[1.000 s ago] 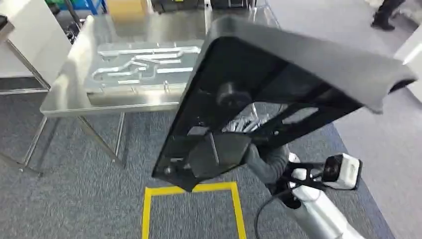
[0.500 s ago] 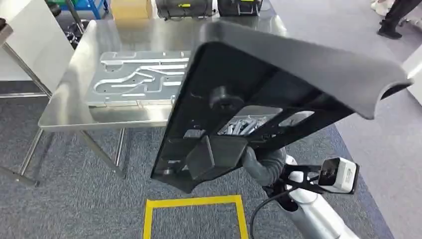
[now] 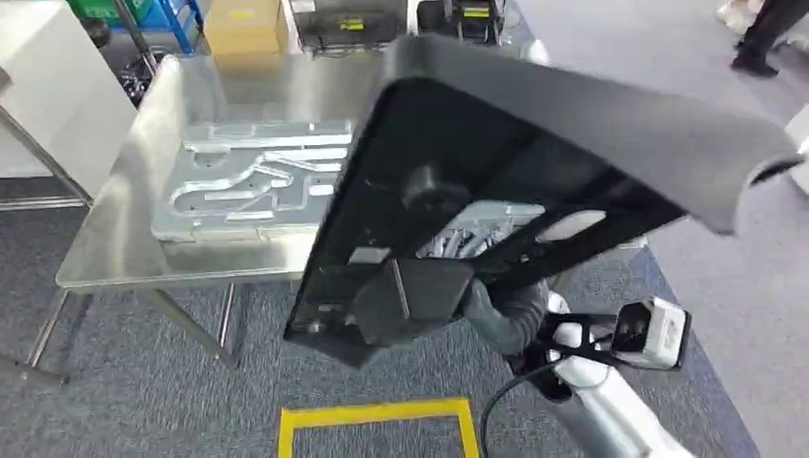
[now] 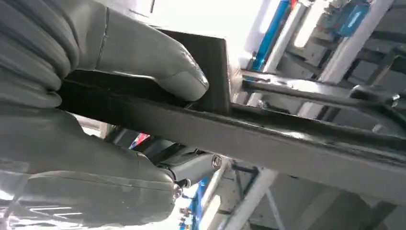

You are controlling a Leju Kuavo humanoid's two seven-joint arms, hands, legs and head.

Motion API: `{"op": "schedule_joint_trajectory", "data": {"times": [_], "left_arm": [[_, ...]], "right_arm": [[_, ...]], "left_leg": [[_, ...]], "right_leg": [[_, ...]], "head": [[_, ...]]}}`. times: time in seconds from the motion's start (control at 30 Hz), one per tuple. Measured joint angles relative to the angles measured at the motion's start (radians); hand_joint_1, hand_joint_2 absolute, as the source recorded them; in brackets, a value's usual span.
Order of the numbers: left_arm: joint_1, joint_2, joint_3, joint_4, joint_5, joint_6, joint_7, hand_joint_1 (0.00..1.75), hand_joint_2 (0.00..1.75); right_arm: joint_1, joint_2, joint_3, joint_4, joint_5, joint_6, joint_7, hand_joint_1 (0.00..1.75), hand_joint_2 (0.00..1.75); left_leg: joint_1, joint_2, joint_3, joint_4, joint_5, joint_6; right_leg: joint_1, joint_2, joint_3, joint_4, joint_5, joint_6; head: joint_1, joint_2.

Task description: Take the parts from the cabinet and place them on the table.

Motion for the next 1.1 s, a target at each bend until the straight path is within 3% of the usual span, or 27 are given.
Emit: {"op": "schedule_joint_trajectory", "data": {"times": [0.07,0.13,0.17,0.23,0.27,0.3,0.33,0.37,0.4,0.43,0.47,0.5,0.57,0.6,0.63,0.67,0.77,0.8,0.83,0.87,0.9,0.93,0.97,1.0,1.03,1.1], "left_arm": [[0.001,0.0,0.0,0.0,0.001,0.001,0.001,0.0,1.75],[0.0,0.0,0.0,0.0,0.001,0.001,-0.001,0.0,1.75],[-0.001,0.0,0.0,0.0,0.001,0.001,-0.001,0.0,1.75],[-0.002,0.0,0.001,0.0,0.001,0.001,-0.001,0.0,1.75],[-0.001,0.0,0.002,0.0,0.001,0.002,-0.001,0.0,1.75],[-0.001,0.0,0.002,0.0,0.001,0.002,-0.001,0.0,1.75],[0.0,0.0,0.002,0.0,0.003,0.002,-0.001,0.0,1.75],[0.0,0.0,0.002,0.0,0.008,0.003,-0.002,0.0,1.75],[-0.001,0.0,0.003,0.0,0.011,0.005,-0.003,0.0,1.75],[0.001,-0.002,0.003,0.0,0.012,0.005,-0.006,0.0,1.75],[0.0,-0.011,0.005,0.003,0.014,0.006,-0.008,0.0,1.75],[-0.002,-0.007,0.007,0.002,0.018,0.009,-0.014,0.0,1.75],[0.0,-0.006,0.015,0.002,0.032,0.015,-0.018,0.0,1.75],[0.0,-0.004,0.02,0.002,0.037,0.021,-0.02,0.0,1.75],[0.002,-0.003,0.024,0.001,0.044,0.024,-0.023,0.0,1.75],[0.002,-0.004,0.028,0.001,0.052,0.026,-0.028,0.0,1.75],[0.012,0.0,0.042,0.001,0.05,0.016,-0.048,0.0,1.75],[0.017,0.002,0.042,0.001,0.047,0.008,-0.053,0.0,1.75],[0.018,0.002,0.042,0.001,0.04,-0.002,-0.06,0.0,1.75],[0.016,0.005,0.042,0.001,0.036,-0.011,-0.064,0.0,1.75],[0.013,0.007,0.041,0.001,0.028,-0.022,-0.071,0.0,1.75],[0.009,0.01,0.041,0.001,0.023,-0.029,-0.074,0.0,1.75],[0.001,0.011,0.039,0.001,0.016,-0.039,-0.079,0.0,1.75],[-0.006,0.011,0.035,0.001,0.009,-0.047,-0.083,0.0,1.75],[-0.007,0.014,0.029,0.001,0.007,-0.053,-0.087,0.0,1.75],[-0.005,0.015,0.021,0.001,0.0,-0.058,-0.092,0.0,1.75]], "right_arm": [[-0.011,-0.001,-0.002,0.0,-0.015,0.003,-0.003,1.75,1.75],[-0.019,-0.003,-0.003,0.002,-0.019,0.008,-0.004,1.75,1.75],[-0.024,-0.005,-0.003,0.003,-0.021,0.01,-0.006,1.75,1.75],[-0.025,-0.006,-0.003,0.008,-0.022,0.01,-0.006,1.75,1.75],[-0.025,-0.006,-0.003,0.01,-0.022,0.01,-0.006,1.75,1.75],[-0.025,-0.006,-0.003,0.013,-0.023,0.01,-0.006,1.75,1.75],[-0.025,-0.008,-0.003,0.016,-0.027,0.01,-0.008,1.75,1.75],[-0.027,-0.014,-0.003,0.018,-0.035,0.011,-0.014,1.75,1.75],[-0.031,-0.021,-0.003,0.019,-0.044,0.012,-0.022,1.75,1.75],[-0.034,-0.028,-0.003,0.021,-0.047,0.012,-0.031,1.75,1.75],[-0.034,-0.034,-0.004,0.024,-0.048,0.01,-0.044,1.75,1.75],[-0.036,-0.036,-0.003,0.023,-0.041,0.0,-0.057,1.75,1.75],[-0.029,-0.045,-0.013,0.004,0.006,-0.051,-0.096,1.75,1.75],[-0.017,-0.048,-0.024,-0.018,0.049,-0.085,-0.1,1.75,1.75],[0.01,-0.048,-0.042,-0.055,0.124,-0.133,-0.101,1.75,1.75],[0.041,-0.043,-0.058,-0.097,0.199,-0.181,-0.101,1.75,1.75],[0.103,-0.036,-0.095,-0.202,0.412,-0.361,-0.085,1.75,1.75],[0.079,-0.035,-0.113,-0.195,0.465,-0.398,-0.06,1.75,1.75],[0.017,-0.027,-0.15,-0.164,0.525,-0.432,-0.006,1.75,1.75],[-0.046,-0.025,-0.184,-0.111,0.577,-0.45,0.037,1.75,1.75],[-0.138,-0.021,-0.217,-0.025,0.646,-0.465,0.077,1.75,1.75],[-0.213,-0.02,-0.236,0.06,0.706,-0.475,0.091,1.75,1.75],[-0.317,-0.017,-0.256,0.193,0.819,-0.501,0.106,1.75,1.75],[-0.391,-0.016,-0.259,0.29,0.923,-0.536,0.116,1.75,1.75],[-0.447,-0.01,-0.256,0.391,1.033,-0.573,0.141,1.75,1.75],[-0.529,0.013,-0.227,0.559,1.2,-0.61,0.188,1.75,1.75]], "left_leg": [[0.001,-0.002,0.009,-0.005,-0.007,0.017],[0.003,-0.004,0.036,-0.013,-0.015,0.032],[0.002,-0.004,0.044,-0.014,-0.023,0.035],[-0.001,-0.005,0.061,-0.014,-0.041,0.038],[-0.003,-0.006,0.072,-0.013,-0.052,0.04],[-0.005,-0.008,0.086,-0.013,-0.062,0.041],[-0.007,-0.009,0.102,-0.013,-0.073,0.041],[-0.011,-0.011,0.12,-0.014,-0.085,0.042],[-0.015,-0.011,0.137,-0.014,-0.096,0.041],[-0.015,-0.012,0.141,-0.017,-0.105,0.04],[-0.018,-0.011,0.152,-0.012,-0.112,0.032],[-0.015,-0.014,0.148,-0.015,-0.117,0.026],[-0.015,-0.014,0.161,-0.014,-0.109,0.015],[-0.021,-0.015,0.171,-0.017,-0.112,0.009],[-0.019,-0.012,0.17,0.001,-0.13,0.007],[-0.017,-0.009,0.147,0.046,-0.154,0.004],[-0.005,-0.006,0.017,0.254,-0.243,-0.013],[-0.003,-0.006,-0.009,0.282,-0.241,-0.016],[0.001,-0.006,-0.015,0.253,-0.199,-0.02],[0.003,-0.006,-0.001,0.194,-0.147,-0.024],[0.005,-0.005,0.029,0.1,-0.08,-0.026],[0.006,-0.001,0.048,0.036,-0.035,-0.028],[0.004,0.004,0.05,0.0,-0.053,-0.021],[0.0,0.005,0.048,-0.002,-0.057,-0.003],[-0.001,0.001,0.046,-0.003,-0.035,0.005],[0.003,-0.003,0.046,-0.009,-0.028,0.02]], "right_leg": [[0.0,0.0,0.01,0.007,0.003,0.01],[-0.005,-0.005,-0.022,0.085,0.007,0.018],[-0.004,-0.006,-0.065,0.154,-0.008,0.022],[-0.004,-0.006,-0.158,0.283,-0.072,0.025],[-0.004,-0.006,-0.202,0.327,-0.107,0.025],[-0.003,-0.006,-0.219,0.324,-0.109,0.024],[-0.002,-0.006,-0.218,0.283,-0.082,0.02],[0.004,-0.006,-0.2,0.206,-0.023,0.011],[0.009,-0.006,-0.178,0.117,0.051,-0.004],[0.019,-0.007,-0.165,0.038,0.142,-0.024],[0.026,-0.002,-0.172,0.039,0.14,-0.032],[0.029,-0.002,-0.166,0.028,0.14,-0.035],[0.03,-0.005,-0.157,0.017,0.139,-0.045],[0.018,-0.004,-0.138,0.005,0.138,-0.047],[0.016,-0.008,-0.115,-0.01,0.137,-0.049],[0.013,-0.013,-0.104,-0.016,0.133,-0.054],[0.013,-0.014,-0.097,-0.016,0.117,-0.055],[0.011,-0.009,-0.097,-0.013,0.114,-0.054],[0.008,0.0,-0.095,-0.008,0.109,-0.05],[0.006,0.004,-0.092,-0.003,0.105,-0.047],[0.004,0.007,-0.089,0.004,0.099,-0.042],[0.003,0.01,-0.089,0.01,0.095,-0.038],[0.006,0.01,-0.091,0.021,0.091,-0.03],[0.008,0.01,-0.101,0.021,0.093,-0.023],[0.009,0.006,-0.104,0.021,0.093,-0.018],[0.012,0.002,-0.103,0.021,0.092,-0.006]], "head": [[0.0,0.0],[0.0,0.0],[0.0,0.0],[0.0,0.0],[0.0,0.0],[0.0,0.0],[0.0,0.0],[0.0,0.0],[0.0,0.0],[0.0,0.0],[-0.005,0.0],[0.001,0.0],[0.0,0.0],[0.0,0.0],[0.0,0.0],[-0.002,0.0],[-0.002,0.0],[-0.002,0.0],[-0.002,0.0],[-0.002,0.0],[-0.002,0.0],[-0.002,0.0],[-0.002,0.0],[-0.002,0.0],[-0.002,0.0],[-0.002,0.0]]}}
